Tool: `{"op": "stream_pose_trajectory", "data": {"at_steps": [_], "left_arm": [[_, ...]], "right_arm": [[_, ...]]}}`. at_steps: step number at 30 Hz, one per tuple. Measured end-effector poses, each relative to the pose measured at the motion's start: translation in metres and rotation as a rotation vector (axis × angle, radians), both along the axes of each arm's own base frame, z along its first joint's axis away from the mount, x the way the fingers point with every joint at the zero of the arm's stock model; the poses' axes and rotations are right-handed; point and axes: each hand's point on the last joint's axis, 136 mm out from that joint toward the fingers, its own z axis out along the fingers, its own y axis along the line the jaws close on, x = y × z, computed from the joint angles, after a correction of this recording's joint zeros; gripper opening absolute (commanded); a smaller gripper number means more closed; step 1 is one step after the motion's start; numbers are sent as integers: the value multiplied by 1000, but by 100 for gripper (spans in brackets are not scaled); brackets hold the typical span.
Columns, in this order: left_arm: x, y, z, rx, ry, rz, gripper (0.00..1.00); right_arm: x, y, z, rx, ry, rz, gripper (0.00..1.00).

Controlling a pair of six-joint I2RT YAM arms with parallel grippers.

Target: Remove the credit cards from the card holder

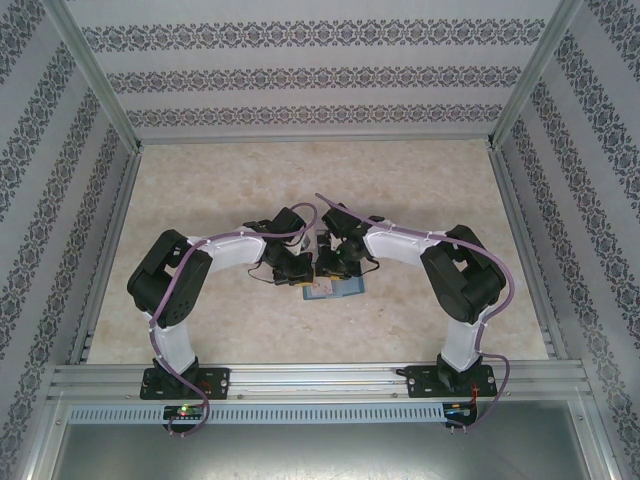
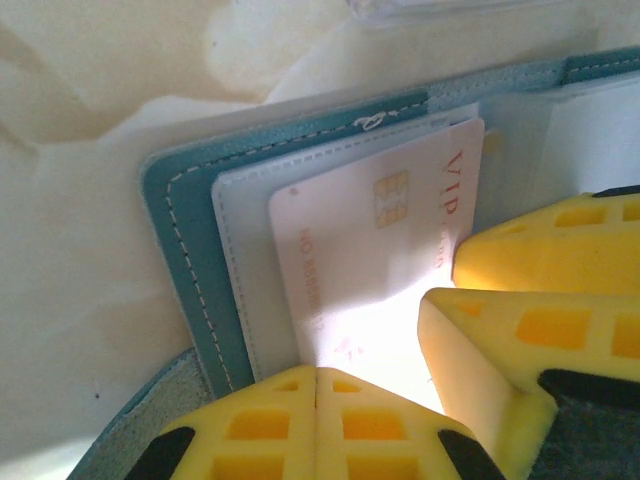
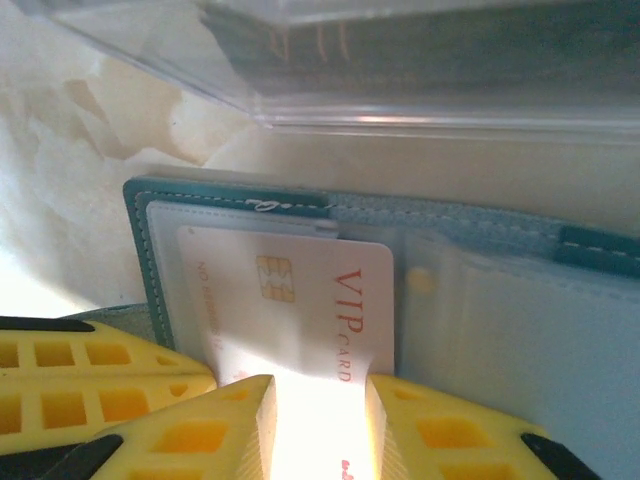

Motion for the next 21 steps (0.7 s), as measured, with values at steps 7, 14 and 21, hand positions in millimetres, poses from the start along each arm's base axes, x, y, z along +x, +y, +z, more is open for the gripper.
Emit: {"op": "stream_pose_trajectory", "data": {"at_steps": [7,14,21], "left_arm": [[-1,1,0,4,6,0,0],[-1,1,2,8,11,-1,0],[0,0,4,6,5,-4,0]], "right_arm": [[-1,-4,1,-35,-7,7,36],[-2,-6,7,-40,-12,7,37],[-2,-7,8,-42,-14,6,37]]}}
